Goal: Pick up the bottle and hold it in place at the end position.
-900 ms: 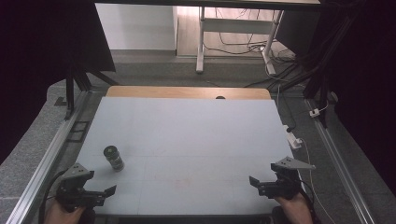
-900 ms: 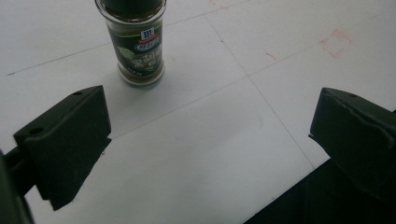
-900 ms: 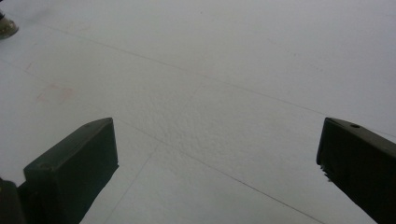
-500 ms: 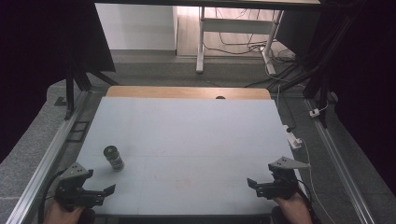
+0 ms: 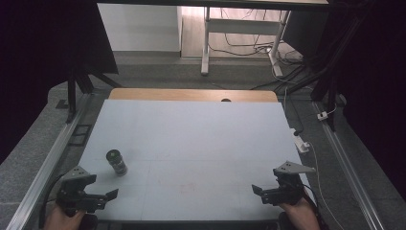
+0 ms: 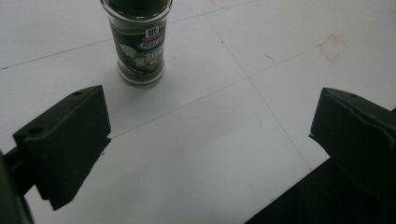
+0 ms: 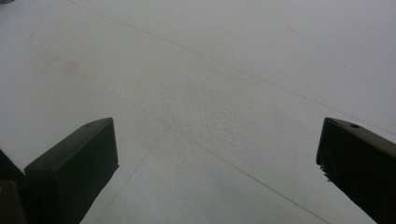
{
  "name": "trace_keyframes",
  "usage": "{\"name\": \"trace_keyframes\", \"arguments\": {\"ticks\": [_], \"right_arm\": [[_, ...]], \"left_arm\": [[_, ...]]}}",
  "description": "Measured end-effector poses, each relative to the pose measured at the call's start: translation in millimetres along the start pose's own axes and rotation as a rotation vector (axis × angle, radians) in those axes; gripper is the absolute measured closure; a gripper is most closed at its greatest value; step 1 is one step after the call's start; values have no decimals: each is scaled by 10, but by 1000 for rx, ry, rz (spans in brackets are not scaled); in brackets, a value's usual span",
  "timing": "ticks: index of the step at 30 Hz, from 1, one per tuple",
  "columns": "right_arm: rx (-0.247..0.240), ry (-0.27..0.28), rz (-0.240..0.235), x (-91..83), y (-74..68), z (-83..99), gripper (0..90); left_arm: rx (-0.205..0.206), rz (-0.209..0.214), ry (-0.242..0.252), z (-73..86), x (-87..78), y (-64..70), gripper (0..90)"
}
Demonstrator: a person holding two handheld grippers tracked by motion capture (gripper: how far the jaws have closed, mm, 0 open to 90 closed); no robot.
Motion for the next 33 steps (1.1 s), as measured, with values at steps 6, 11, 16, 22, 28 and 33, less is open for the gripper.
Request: {"name": "trace_keyframes", "arguments": {"ticks": [6, 11, 16, 22, 28, 33], "right_arm": [[-35, -14, 6, 14, -32, 10, 0], [-33, -16, 6, 15, -33, 12, 0], [-36, -16, 5, 17, -34, 12, 0], [-40, -19, 5, 19, -34, 15, 0], [-41, -21, 5, 20, -34, 16, 0], [-42, -21, 7, 21, -33, 16, 0]], "left_arm": [[13, -15, 20, -30, -15, -41, 0], [16, -19, 26, -44, -20, -61, 0], [23, -21, 31, -57, -18, -74, 0], [37, 4, 53, -94, -12, -92, 0], [48, 25, 78, -149, 0, -120, 0], [52, 15, 82, -181, 21, -157, 0]]}}
Point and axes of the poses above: each handheld gripper's, and its own axes: x roughly forward along the jaws, z roughly out of its underside, y roughly to its right, the point moved 10 cm from there along x, roughly forward along the jaws, and after that the axes turned 2 degrees about z, right-handed, at the moved point
